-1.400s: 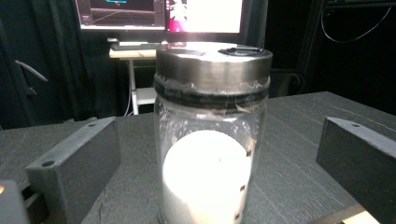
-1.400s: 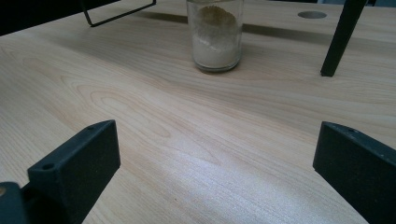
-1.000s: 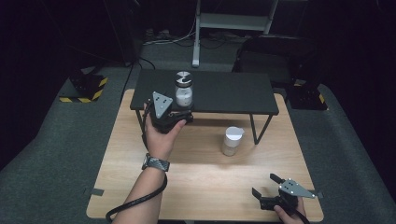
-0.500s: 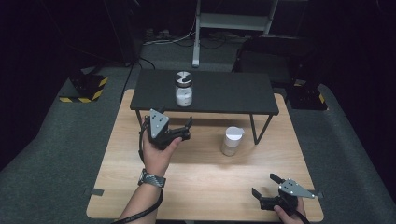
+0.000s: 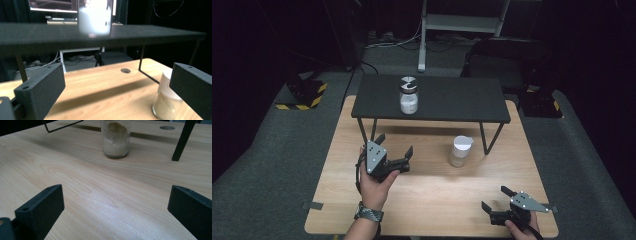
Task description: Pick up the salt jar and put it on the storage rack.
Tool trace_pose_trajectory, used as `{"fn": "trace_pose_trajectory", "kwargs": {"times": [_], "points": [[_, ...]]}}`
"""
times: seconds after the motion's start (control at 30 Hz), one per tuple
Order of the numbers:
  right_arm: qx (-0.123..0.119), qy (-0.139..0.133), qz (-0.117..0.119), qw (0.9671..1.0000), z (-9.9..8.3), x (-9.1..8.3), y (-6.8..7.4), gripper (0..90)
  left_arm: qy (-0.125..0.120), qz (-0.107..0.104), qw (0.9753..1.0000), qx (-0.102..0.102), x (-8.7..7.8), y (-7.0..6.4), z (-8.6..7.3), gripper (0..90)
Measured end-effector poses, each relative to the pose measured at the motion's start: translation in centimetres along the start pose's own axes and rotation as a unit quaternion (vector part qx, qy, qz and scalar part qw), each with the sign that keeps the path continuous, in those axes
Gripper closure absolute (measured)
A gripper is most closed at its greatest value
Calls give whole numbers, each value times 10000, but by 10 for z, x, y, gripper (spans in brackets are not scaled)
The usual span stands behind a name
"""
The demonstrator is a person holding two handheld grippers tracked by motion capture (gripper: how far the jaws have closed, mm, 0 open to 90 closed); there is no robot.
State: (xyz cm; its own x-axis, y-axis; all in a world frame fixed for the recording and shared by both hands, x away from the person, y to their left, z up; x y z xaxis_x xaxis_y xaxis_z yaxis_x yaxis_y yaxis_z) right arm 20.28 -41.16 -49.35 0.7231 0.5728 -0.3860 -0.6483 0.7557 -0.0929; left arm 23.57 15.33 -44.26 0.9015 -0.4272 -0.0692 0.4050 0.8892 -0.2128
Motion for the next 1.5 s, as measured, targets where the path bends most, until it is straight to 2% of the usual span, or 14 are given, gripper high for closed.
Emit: {"fn": "trace_pose_trajectory", "kwargs": {"times": [0.23,0.47,0.67,0.7,0.73,0.9,1.07,1.23,1.4,1.43,1.5], "points": [[1,1,-6,10000,0,0,0,7,161,20,9998,-88,-14,4,-23,4],[-3,9,-8,10000,0,0,0,7,294,29,9995,-116,-24,5,-35,4],[-13,2,-14,10000,0,0,1,7,525,79,9985,-119,-33,7,-43,4],[-13,3,-15,10000,0,0,1,7,573,78,9982,-170,-35,9,-44,4],[-16,1,-16,10000,0,0,1,7,683,169,9973,-205,-38,9,-43,4],[-12,13,-16,10000,0,0,1,7,928,206,9955,-24,-47,9,-45,3],[24,30,-46,10000,1,0,1,7,1139,231,9932,23,-51,8,-50,4],[44,41,-98,9999,1,0,3,7,1317,185,9911,22,-52,10,-57,3],[38,45,-113,9999,1,0,4,7,1385,86,9902,169,-54,14,-61,4],[53,48,-162,9998,1,-1,5,7,1462,63,9891,133,-52,15,-62,4],[71,41,-174,9998,1,-1,5,7,1581,44,9872,203,-51,16,-64,4]]}}
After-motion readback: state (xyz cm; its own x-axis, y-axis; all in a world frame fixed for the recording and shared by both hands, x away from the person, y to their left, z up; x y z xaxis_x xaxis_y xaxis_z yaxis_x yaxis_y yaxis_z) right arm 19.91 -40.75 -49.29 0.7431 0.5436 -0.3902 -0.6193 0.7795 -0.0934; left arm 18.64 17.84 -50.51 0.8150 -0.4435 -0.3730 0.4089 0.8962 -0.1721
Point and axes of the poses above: each handheld gripper's, and its own axes: x roughly forward along the jaws, z roughly out of its top, y roughly to its left, the point moved 1 cm from there along x, roughly forward along the jaws, and after that the axes turned 8 degrees about -x, right-handed, at the moved point
